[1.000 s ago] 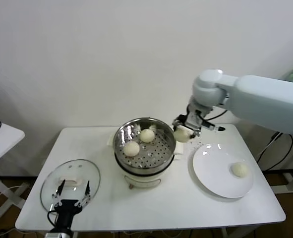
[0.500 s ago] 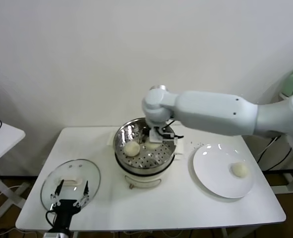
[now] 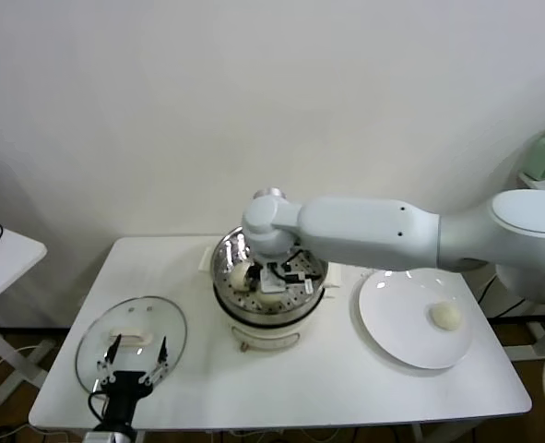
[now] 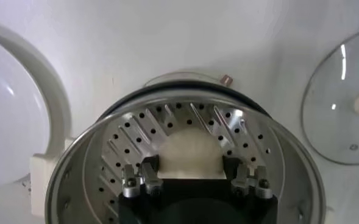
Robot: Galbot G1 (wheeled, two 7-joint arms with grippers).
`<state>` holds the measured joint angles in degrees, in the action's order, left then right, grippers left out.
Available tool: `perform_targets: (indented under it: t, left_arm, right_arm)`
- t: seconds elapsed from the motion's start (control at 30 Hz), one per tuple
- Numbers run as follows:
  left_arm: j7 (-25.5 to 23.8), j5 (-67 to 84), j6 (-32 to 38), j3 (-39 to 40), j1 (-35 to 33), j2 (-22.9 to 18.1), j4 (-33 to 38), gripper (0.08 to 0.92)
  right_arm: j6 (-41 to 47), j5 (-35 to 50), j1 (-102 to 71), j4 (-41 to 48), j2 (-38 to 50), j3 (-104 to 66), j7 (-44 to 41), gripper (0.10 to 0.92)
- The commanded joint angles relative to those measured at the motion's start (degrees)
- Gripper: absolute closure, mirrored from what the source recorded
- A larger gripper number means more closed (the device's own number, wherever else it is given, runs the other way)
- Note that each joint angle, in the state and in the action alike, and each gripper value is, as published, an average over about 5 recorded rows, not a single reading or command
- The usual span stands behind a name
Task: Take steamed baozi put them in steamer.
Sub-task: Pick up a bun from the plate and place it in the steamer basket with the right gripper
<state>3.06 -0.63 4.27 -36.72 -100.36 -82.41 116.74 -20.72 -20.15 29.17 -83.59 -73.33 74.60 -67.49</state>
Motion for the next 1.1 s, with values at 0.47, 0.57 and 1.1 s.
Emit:
perform_targets:
  t: [0.47, 0.57, 1.1]
  left_arm:
    - [-0.02, -0.26, -0.17, 0.33, 0.14, -0.22, -0.44, 0.177]
    - [-0.01, -0.28, -0.20, 0.32, 0.20, -0.20, -0.47, 0.177]
    - [0.02, -0.29, -0.28, 0.38, 0.25, -0.17, -0.48, 0.177]
  right_arm:
    - [-0.70, -0.43, -1.38, -0.44, 0.76, 1.04, 0.58, 0.347]
    - [-0.69, -0.35, -1.42, -0.41, 0.80, 1.04, 0.69, 0.345]
    - [-0.90, 0.08, -1.35, 0.10, 0.85, 0.86, 1.85, 0.304]
